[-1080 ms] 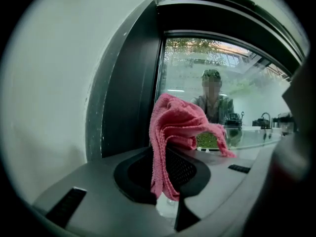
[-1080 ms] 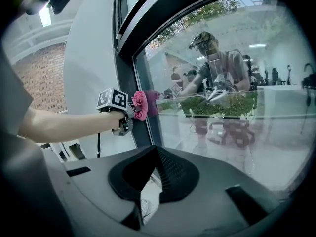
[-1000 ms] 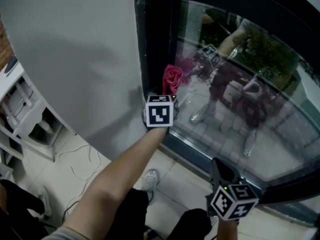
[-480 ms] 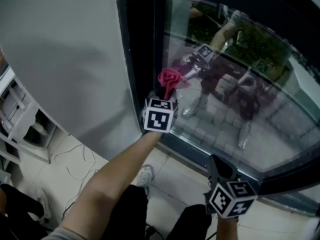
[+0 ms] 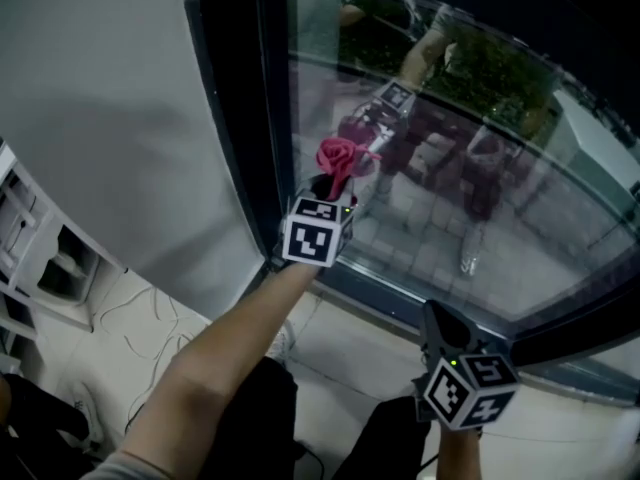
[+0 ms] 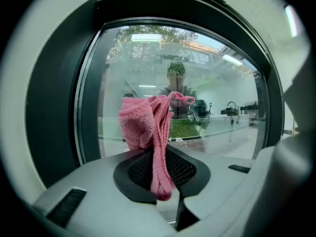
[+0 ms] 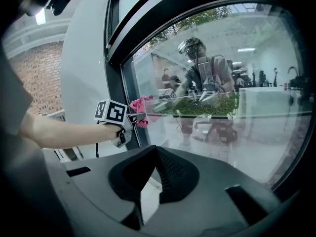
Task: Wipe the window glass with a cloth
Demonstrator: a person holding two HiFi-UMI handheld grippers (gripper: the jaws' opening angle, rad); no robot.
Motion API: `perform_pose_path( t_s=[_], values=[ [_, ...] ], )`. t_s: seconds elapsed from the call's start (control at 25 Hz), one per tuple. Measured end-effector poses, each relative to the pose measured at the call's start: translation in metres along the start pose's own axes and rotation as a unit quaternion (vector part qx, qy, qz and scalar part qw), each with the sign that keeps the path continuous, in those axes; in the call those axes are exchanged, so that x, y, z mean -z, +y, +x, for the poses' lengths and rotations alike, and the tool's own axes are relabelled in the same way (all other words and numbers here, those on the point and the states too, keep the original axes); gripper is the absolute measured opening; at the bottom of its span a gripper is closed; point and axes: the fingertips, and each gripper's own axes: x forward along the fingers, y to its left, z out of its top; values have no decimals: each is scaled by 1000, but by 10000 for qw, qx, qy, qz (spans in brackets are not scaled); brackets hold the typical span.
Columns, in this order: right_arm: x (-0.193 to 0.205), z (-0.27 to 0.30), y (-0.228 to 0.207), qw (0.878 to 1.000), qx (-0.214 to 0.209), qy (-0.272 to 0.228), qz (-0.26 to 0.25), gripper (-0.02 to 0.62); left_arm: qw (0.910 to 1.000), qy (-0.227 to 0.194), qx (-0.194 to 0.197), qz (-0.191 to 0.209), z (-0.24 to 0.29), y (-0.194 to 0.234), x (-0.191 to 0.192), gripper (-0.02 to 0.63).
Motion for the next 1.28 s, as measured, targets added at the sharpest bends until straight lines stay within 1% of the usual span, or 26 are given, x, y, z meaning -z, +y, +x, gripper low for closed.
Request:
perform_pose_path(
  t_s=[0.24,0.32,0.52,0.6,0.84,1.0,1.28],
  values=[
    [-4,-15,-15,9998,156,-85,77,-8,9999,32,43,-92,1,-17,0,52],
    [-3,-19,-19,9997,206,-104,111,-8,9999,40,114,-106,0,-25,0,52],
    [4,-33,-32,9995,243,-100,170,-8,9995,-34,272,-172,0,-57,-2,52],
    [5,-39,-40,9993,310,-93,193,-8,9993,-3,317,-201,2,-66,0,52],
    [3,-60,-57,9983,488,-239,225,-8,9984,72,555,-114,3,-103,5,52],
    [4,-74,-71,9971,608,-319,337,-8,9971,101,751,-122,5,-131,7,52],
    [8,-102,-100,9942,874,-386,494,-8,9950,152,976,-121,11,-178,8,52]
  ],
)
